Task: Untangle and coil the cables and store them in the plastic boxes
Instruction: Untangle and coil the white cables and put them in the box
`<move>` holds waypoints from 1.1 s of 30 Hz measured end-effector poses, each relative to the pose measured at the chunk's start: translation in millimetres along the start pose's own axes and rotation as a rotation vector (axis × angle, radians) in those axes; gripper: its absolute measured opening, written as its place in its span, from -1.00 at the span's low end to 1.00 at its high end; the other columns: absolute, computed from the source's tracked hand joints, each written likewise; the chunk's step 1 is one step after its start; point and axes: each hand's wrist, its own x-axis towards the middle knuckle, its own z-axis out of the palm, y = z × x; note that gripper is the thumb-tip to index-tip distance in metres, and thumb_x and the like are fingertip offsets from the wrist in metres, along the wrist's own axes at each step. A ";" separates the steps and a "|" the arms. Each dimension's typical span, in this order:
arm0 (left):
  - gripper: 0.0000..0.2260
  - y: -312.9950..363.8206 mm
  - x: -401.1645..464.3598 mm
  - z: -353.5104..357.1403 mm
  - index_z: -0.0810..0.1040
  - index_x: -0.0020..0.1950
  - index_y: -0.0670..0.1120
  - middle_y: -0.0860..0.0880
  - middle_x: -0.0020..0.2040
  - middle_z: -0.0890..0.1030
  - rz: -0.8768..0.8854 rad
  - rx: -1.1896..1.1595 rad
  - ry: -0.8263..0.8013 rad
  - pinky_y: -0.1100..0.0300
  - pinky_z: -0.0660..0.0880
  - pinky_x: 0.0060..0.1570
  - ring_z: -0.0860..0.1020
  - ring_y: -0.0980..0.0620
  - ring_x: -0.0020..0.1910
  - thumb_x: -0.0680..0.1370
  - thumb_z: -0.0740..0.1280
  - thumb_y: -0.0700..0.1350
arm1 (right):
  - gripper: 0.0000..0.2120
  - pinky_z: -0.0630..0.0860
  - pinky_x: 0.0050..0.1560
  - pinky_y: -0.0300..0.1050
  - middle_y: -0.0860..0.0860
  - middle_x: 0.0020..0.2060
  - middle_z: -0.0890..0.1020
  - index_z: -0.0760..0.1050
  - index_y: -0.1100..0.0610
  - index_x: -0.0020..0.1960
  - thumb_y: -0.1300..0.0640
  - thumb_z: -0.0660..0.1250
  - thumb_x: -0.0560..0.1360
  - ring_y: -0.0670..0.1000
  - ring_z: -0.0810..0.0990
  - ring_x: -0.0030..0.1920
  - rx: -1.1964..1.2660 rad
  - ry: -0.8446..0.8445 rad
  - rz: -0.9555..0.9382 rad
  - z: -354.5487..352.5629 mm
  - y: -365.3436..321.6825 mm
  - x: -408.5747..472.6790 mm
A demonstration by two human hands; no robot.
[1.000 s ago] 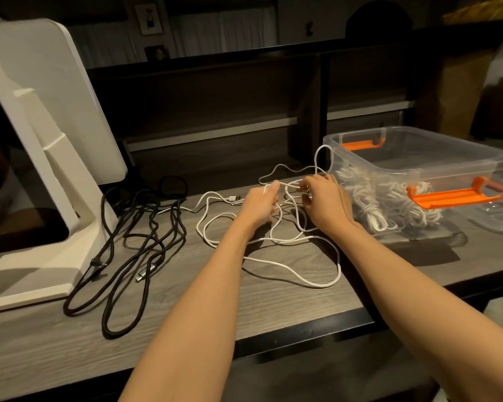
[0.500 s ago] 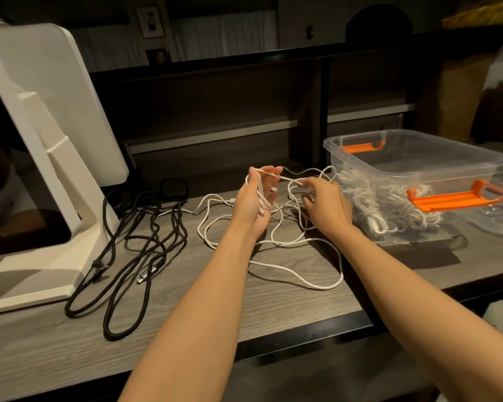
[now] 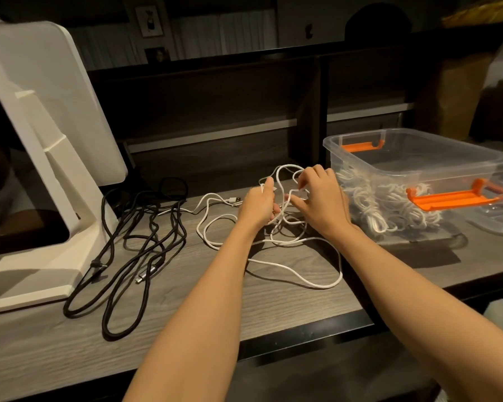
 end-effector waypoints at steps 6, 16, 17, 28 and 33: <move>-0.50 -11.6 7.4 0.1 0.47 -0.27 -0.09 -0.10 -0.28 0.61 0.049 0.431 0.065 0.00 0.51 0.00 0.60 -0.07 -0.22 0.69 -0.04 0.13 | -0.85 0.46 -0.11 -0.08 0.05 -0.04 0.49 0.54 0.18 -0.03 0.14 0.43 0.46 0.04 0.48 -0.01 0.092 -0.044 0.067 1.1 11.2 1.8; -0.62 -5.2 8.0 -2.2 0.40 -0.30 -0.07 0.00 -0.42 0.38 -0.102 -0.086 0.092 0.13 0.24 -0.31 0.32 0.02 -0.42 0.62 0.14 0.12 | -0.78 0.35 -0.01 -0.03 0.08 0.07 0.54 0.46 0.11 0.16 0.17 0.34 0.53 0.11 0.46 0.09 -0.077 0.008 0.009 3.0 10.4 1.4; -0.62 -6.1 7.7 -3.2 0.44 -0.28 -0.08 0.00 -0.39 0.41 -0.074 -0.078 0.126 0.14 0.27 -0.27 0.36 0.02 -0.39 0.60 0.20 0.15 | -0.76 0.35 0.00 -0.03 0.08 0.08 0.55 0.47 0.11 0.19 0.17 0.34 0.53 0.12 0.47 0.10 -0.078 0.008 0.012 3.6 10.5 1.3; -0.80 -11.7 1.9 -2.3 0.53 -0.12 -0.10 -0.01 -0.23 0.57 0.222 0.276 0.002 0.16 0.46 -0.21 0.53 0.06 -0.25 0.48 0.48 -0.02 | -0.80 0.31 -0.12 -0.12 0.07 0.02 0.41 0.52 0.14 0.14 0.20 0.35 0.51 0.06 0.38 0.07 -0.139 -0.094 0.084 7.1 17.2 2.6; -0.62 -7.7 -1.5 -8.4 0.57 -0.27 -0.12 -0.09 -0.29 0.57 0.210 0.274 -0.065 0.16 0.39 -0.24 0.48 0.05 -0.31 0.61 0.26 0.11 | -0.83 0.27 -0.20 -0.18 0.02 -0.09 0.37 0.58 0.12 0.10 0.17 0.37 0.51 -0.05 0.29 -0.03 0.039 0.032 0.052 4.1 20.2 5.3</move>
